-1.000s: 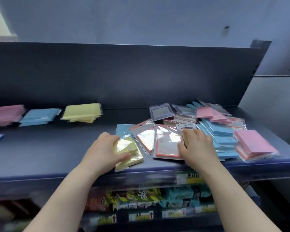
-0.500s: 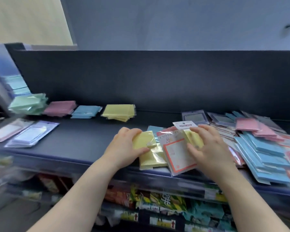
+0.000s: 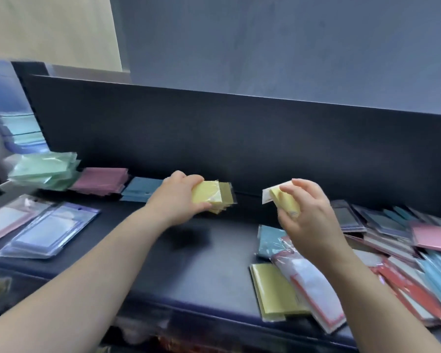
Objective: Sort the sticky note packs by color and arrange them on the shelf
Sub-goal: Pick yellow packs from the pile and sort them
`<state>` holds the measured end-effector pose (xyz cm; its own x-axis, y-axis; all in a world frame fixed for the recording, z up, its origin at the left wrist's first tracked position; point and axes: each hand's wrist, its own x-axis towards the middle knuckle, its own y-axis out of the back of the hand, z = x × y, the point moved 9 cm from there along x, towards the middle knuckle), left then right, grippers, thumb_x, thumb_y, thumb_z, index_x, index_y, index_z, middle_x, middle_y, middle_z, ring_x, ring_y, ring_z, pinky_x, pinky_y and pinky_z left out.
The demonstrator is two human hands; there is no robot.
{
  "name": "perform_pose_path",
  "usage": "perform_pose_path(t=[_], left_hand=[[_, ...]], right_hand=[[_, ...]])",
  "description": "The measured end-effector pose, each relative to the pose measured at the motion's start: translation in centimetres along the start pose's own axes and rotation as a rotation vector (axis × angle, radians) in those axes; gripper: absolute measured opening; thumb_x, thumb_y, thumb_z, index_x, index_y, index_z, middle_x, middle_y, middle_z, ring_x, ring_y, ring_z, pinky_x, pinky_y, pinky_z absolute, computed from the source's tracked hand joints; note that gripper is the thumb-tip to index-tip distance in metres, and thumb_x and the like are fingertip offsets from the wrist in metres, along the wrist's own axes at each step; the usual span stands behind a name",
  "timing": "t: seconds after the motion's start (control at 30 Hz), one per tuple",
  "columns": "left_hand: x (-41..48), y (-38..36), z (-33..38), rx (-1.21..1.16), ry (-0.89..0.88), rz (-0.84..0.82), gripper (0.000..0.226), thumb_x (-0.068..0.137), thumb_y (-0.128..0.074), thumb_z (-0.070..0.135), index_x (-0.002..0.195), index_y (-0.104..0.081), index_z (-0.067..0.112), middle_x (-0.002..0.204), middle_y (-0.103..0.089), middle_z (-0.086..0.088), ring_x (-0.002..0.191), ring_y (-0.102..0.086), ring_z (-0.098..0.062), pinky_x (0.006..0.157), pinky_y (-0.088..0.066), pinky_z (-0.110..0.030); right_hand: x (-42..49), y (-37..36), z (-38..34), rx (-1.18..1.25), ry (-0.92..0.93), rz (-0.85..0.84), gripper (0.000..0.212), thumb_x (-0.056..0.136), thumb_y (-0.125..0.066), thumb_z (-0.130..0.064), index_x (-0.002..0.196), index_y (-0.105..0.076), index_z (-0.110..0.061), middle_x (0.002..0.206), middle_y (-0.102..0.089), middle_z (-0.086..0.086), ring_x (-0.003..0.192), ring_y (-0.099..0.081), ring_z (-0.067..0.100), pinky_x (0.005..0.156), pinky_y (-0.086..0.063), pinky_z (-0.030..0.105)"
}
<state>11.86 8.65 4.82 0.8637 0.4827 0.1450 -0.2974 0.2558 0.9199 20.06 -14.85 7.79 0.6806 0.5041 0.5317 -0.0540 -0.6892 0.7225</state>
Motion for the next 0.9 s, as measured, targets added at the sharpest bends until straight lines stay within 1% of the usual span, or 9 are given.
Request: perform_pose_path(t=[0.27, 0.4, 0.47, 0.53, 0.6, 0.67, 0.73, 0.83, 0.9], left_hand=[[6.4, -1.6, -1.5, 0.049, -0.136, -0.131, 0.072, 0.079, -0.065, 0.054, 0.142, -0.038, 0.032, 0.138, -0.041, -0.006, 0.127, -0.040, -0.027, 0.102, -0.038, -0.035], [7.5, -3.3, -2.4, -0.036, -0.163, -0.241, 0.097, 0.072, -0.071, 0.055, 0.150, -0.023, 0.024, 0.150, -0.033, -0.006, 0.137, -0.033, -0.023, 0.110, -0.033, -0.033], [7.6, -3.4, -3.0, -0.096, -0.150, -0.247, 0.113, 0.067, -0.075, 0.057, 0.152, -0.012, 0.019, 0.152, -0.030, -0.006, 0.139, -0.031, -0.022, 0.111, -0.032, -0.034], [7.6, -2.9, -3.8, -0.129, -0.138, -0.231, 0.121, 0.064, -0.077, 0.056, 0.152, -0.006, 0.017, 0.152, -0.030, -0.007, 0.138, -0.033, -0.021, 0.110, -0.034, -0.034], [7.5, -2.3, -4.5, -0.129, -0.139, -0.227, 0.121, 0.066, -0.078, 0.052, 0.152, -0.003, 0.014, 0.152, -0.030, -0.008, 0.137, -0.034, -0.021, 0.108, -0.035, -0.030], [7.4, -1.6, -4.8, -0.116, -0.146, -0.231, 0.120, 0.067, -0.078, 0.050, 0.152, -0.001, 0.013, 0.151, -0.031, -0.009, 0.136, -0.036, -0.021, 0.105, -0.036, -0.028], [7.5, -1.0, -5.1, -0.107, -0.145, -0.232, 0.122, 0.067, -0.078, 0.050, 0.152, 0.000, 0.012, 0.151, -0.030, -0.010, 0.135, -0.037, -0.023, 0.105, -0.037, -0.029], [7.5, -0.7, -5.3, -0.087, -0.148, -0.233, 0.124, 0.066, -0.078, 0.052, 0.152, 0.002, 0.012, 0.153, -0.026, -0.013, 0.138, -0.033, -0.026, 0.108, -0.034, -0.033], [7.2, -0.6, -4.8, -0.062, -0.171, -0.233, 0.123, 0.067, -0.077, 0.053, 0.152, 0.003, 0.014, 0.154, -0.022, -0.012, 0.139, -0.030, -0.027, 0.110, -0.033, -0.035]], right_hand=[[4.7, -4.6, -4.2, 0.065, 0.006, -0.004, 0.038, 0.083, -0.066, -0.011, 0.121, -0.061, -0.015, 0.130, -0.047, -0.001, 0.109, -0.042, 0.001, 0.088, -0.019, -0.007], [6.7, -7.4, -5.7, 0.052, 0.000, -0.025, 0.037, 0.085, -0.065, -0.014, 0.122, -0.060, -0.016, 0.129, -0.046, -0.003, 0.107, -0.041, -0.001, 0.085, -0.016, -0.010], [7.5, -8.8, -6.2, 0.042, 0.000, -0.041, 0.037, 0.085, -0.065, -0.015, 0.122, -0.060, -0.016, 0.128, -0.046, -0.003, 0.109, -0.043, 0.001, 0.084, -0.016, -0.010], [8.1, -10.5, -6.5, 0.037, -0.012, -0.073, 0.037, 0.086, -0.064, -0.016, 0.123, -0.059, -0.016, 0.128, -0.045, -0.004, 0.107, -0.045, 0.002, 0.081, -0.019, -0.010], [8.7, -12.1, -6.9, 0.037, -0.026, -0.111, 0.036, 0.087, -0.062, -0.018, 0.124, -0.058, -0.016, 0.129, -0.043, -0.005, 0.101, -0.045, 0.001, 0.080, -0.026, -0.007], [9.1, -13.7, -7.3, 0.014, -0.024, -0.149, 0.038, 0.087, -0.062, -0.020, 0.124, -0.056, -0.016, 0.131, -0.043, -0.004, 0.106, -0.049, 0.007, 0.087, -0.036, 0.004], [9.4, -15.4, -7.7, -0.042, -0.006, -0.225, 0.041, 0.085, -0.064, -0.021, 0.125, -0.055, -0.015, 0.130, -0.048, 0.000, 0.115, -0.050, 0.015, 0.095, -0.036, 0.016], [9.2, -17.0, -7.7, -0.111, 0.001, -0.353, 0.046, 0.084, -0.066, -0.026, 0.126, -0.055, -0.013, 0.130, -0.053, 0.003, 0.120, -0.048, 0.018, 0.099, -0.034, 0.020], [9.1, -16.2, -7.2, -0.106, -0.009, -0.337, 0.046, 0.085, -0.066, -0.032, 0.126, -0.055, -0.015, 0.130, -0.054, 0.001, 0.120, -0.049, 0.016, 0.100, -0.036, 0.023]])
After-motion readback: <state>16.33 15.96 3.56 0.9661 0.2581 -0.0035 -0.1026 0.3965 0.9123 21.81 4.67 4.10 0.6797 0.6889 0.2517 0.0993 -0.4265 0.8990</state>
